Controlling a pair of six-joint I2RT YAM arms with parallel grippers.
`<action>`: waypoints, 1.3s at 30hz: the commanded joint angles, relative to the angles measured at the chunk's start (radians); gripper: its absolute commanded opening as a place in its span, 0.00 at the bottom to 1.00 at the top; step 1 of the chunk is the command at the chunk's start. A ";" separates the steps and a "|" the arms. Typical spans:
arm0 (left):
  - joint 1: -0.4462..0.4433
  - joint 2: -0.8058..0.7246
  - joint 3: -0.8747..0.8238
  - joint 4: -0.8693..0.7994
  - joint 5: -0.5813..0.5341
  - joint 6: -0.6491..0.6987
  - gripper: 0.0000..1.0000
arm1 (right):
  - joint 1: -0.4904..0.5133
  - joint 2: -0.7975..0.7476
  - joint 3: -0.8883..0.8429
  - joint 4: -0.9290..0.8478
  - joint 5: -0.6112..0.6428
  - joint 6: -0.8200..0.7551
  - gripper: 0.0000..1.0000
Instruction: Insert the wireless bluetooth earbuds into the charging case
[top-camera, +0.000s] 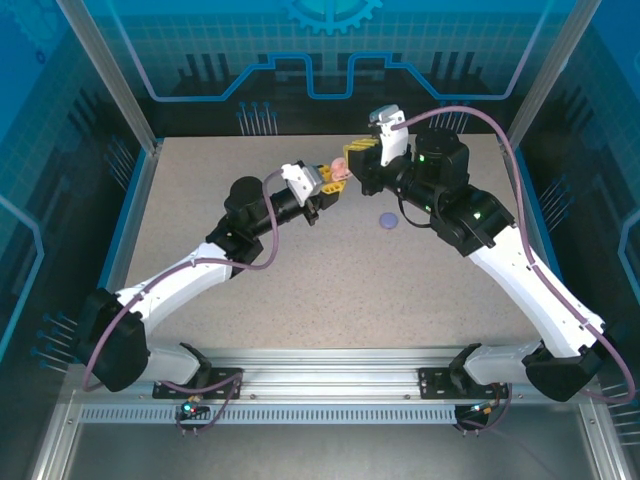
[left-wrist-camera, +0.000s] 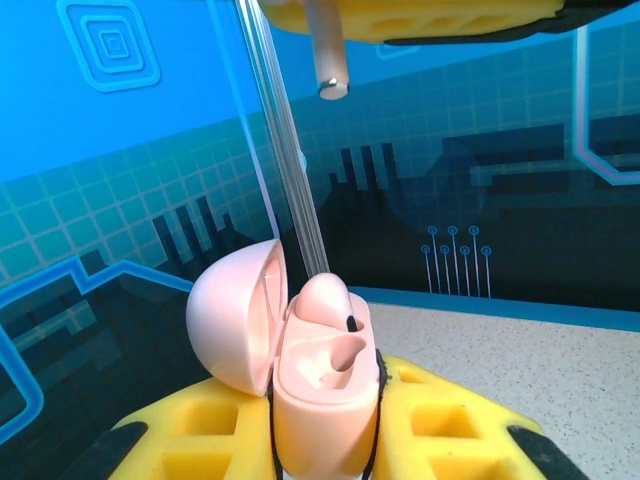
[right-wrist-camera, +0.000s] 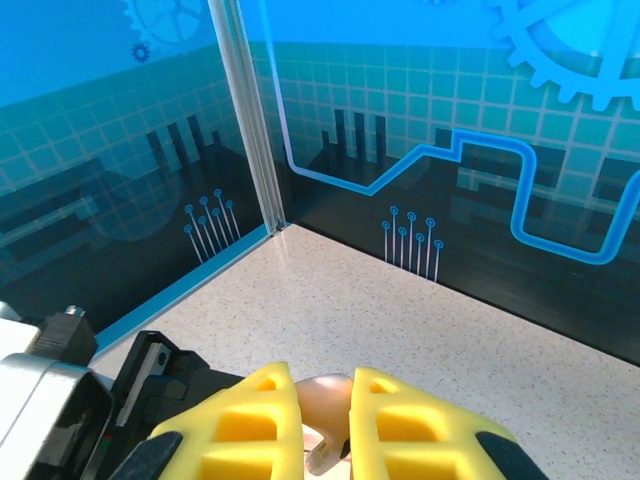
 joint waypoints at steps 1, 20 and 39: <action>-0.008 0.011 0.034 -0.008 0.029 0.043 0.00 | 0.015 0.007 0.017 -0.017 -0.027 -0.020 0.13; -0.007 0.011 0.023 -0.010 0.021 0.052 0.00 | 0.039 0.011 -0.019 -0.129 -0.013 0.001 0.13; -0.009 0.003 0.018 -0.004 0.024 0.043 0.00 | 0.015 0.032 -0.036 -0.119 0.008 0.010 0.12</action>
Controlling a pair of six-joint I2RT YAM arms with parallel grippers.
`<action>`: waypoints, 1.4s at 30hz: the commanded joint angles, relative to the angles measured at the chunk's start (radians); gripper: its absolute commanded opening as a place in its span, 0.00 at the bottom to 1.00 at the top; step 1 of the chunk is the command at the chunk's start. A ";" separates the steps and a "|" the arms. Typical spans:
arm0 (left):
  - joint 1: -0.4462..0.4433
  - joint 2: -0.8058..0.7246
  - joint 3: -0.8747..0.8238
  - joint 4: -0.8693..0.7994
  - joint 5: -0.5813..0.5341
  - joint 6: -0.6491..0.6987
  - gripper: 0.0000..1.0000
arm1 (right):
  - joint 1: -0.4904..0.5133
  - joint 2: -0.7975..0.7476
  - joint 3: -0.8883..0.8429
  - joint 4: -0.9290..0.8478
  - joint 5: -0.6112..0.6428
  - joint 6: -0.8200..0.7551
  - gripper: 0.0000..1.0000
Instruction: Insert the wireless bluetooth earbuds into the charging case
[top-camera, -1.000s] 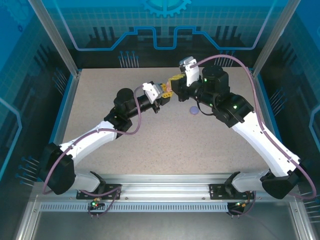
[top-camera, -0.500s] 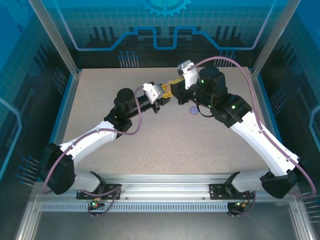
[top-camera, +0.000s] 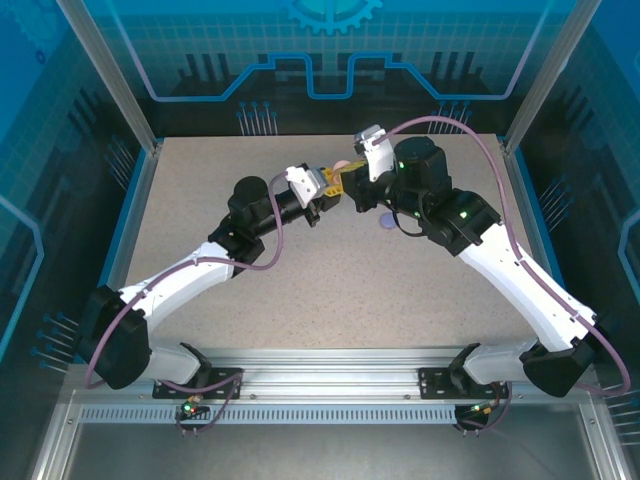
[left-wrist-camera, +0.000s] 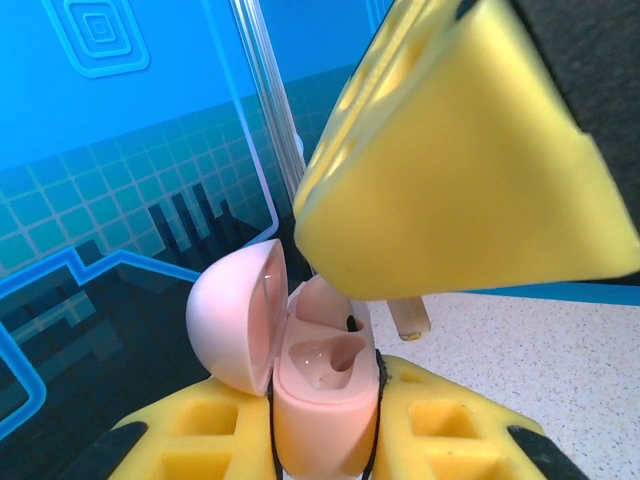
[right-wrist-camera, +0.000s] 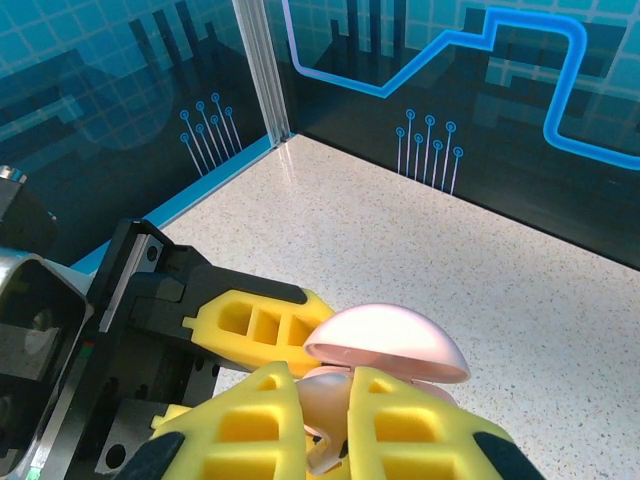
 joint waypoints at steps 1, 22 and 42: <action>-0.007 -0.012 0.017 0.016 0.022 0.004 0.00 | -0.011 0.005 -0.001 0.002 0.013 0.012 0.12; -0.012 -0.030 0.007 0.017 0.033 -0.006 0.00 | -0.029 0.038 0.000 0.013 0.014 0.029 0.12; -0.015 -0.035 0.002 0.035 0.018 -0.014 0.00 | -0.035 0.058 -0.005 -0.045 0.020 -0.028 0.11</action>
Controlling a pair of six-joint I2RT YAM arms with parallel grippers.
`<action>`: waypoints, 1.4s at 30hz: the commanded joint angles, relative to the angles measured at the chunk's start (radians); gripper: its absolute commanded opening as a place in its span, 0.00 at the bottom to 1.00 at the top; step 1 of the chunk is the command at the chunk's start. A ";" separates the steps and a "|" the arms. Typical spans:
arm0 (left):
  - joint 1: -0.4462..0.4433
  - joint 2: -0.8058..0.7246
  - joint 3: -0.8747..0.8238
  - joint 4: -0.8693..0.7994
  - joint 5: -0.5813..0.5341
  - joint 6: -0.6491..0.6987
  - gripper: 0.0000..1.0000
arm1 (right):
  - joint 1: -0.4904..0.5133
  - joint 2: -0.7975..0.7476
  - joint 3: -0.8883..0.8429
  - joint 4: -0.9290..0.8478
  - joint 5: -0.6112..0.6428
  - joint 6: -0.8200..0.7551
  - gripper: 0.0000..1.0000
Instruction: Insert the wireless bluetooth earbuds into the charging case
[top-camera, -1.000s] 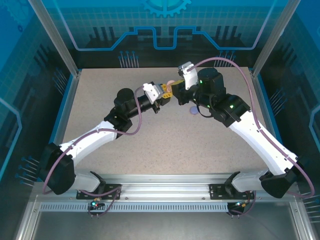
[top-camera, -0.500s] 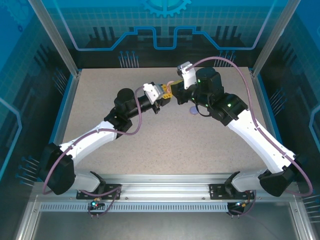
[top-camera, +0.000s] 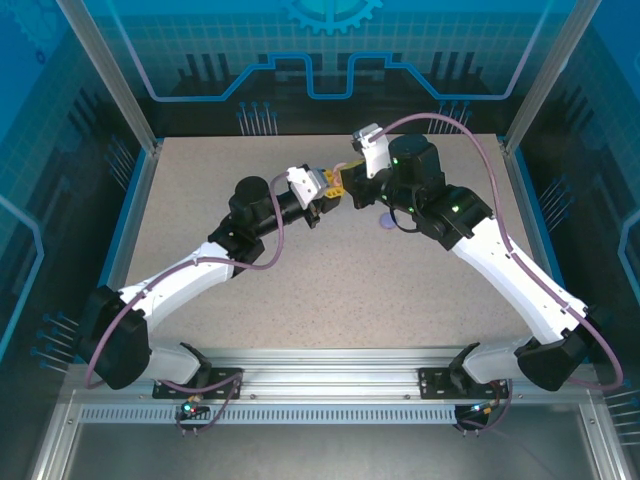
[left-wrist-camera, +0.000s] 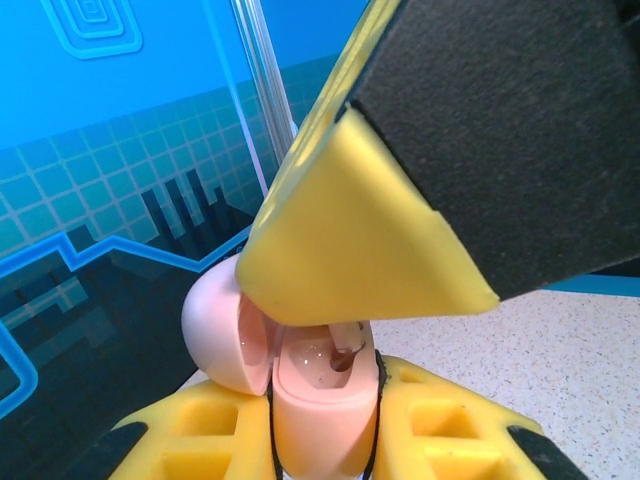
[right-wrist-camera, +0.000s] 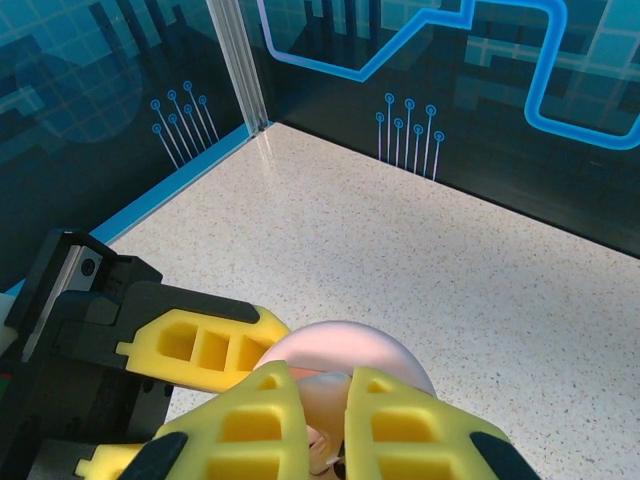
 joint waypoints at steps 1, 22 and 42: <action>-0.014 -0.033 0.002 0.063 0.015 -0.013 0.00 | -0.012 0.017 -0.008 -0.052 -0.006 -0.038 0.11; -0.019 -0.033 0.008 0.052 0.016 -0.032 0.00 | -0.009 0.054 0.053 -0.081 -0.040 -0.047 0.24; -0.029 -0.004 -0.035 0.060 -0.001 -0.094 0.00 | -0.013 0.053 0.128 -0.052 -0.086 0.040 0.49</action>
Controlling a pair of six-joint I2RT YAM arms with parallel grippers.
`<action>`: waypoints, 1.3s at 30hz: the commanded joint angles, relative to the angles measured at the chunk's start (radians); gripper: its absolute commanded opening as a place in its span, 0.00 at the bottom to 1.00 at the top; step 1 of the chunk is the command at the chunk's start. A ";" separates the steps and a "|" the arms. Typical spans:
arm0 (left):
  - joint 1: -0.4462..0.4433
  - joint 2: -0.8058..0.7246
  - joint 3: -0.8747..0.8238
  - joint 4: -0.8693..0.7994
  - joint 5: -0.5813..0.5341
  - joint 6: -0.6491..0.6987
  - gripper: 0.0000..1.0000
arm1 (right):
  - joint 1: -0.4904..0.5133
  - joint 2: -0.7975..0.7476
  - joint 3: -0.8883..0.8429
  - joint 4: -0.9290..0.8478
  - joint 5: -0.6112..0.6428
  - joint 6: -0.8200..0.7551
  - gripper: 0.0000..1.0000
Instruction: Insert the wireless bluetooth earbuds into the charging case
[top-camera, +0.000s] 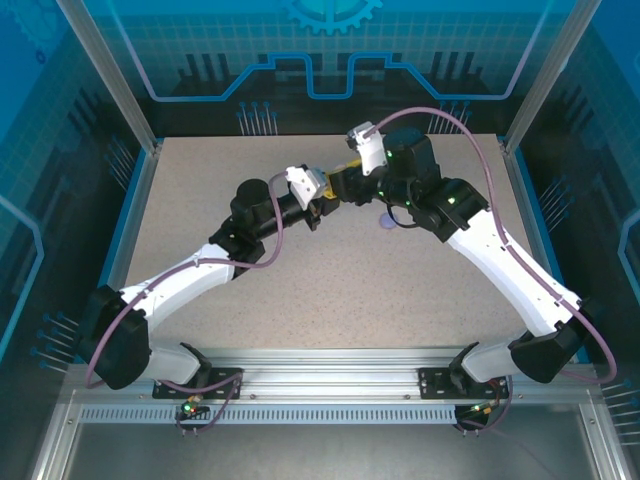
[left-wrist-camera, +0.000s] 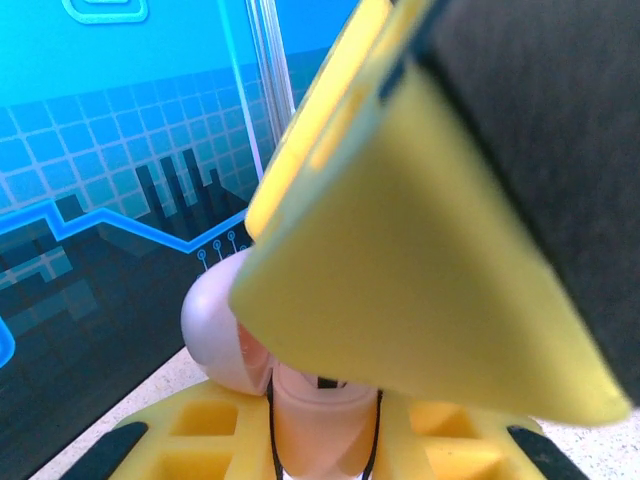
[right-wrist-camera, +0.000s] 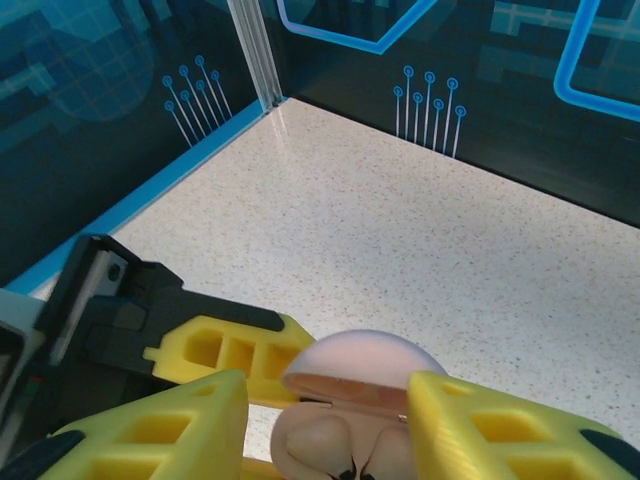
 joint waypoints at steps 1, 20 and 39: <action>-0.022 -0.002 -0.015 0.053 0.012 -0.015 0.00 | -0.012 -0.002 0.056 0.021 -0.048 0.028 0.51; -0.022 0.040 -0.045 0.121 -0.002 -0.031 0.00 | -0.196 0.048 0.137 -0.083 -0.043 0.190 0.61; -0.022 0.047 -0.023 0.093 -0.019 -0.049 0.00 | -0.176 0.326 0.374 -0.327 -0.153 0.139 0.59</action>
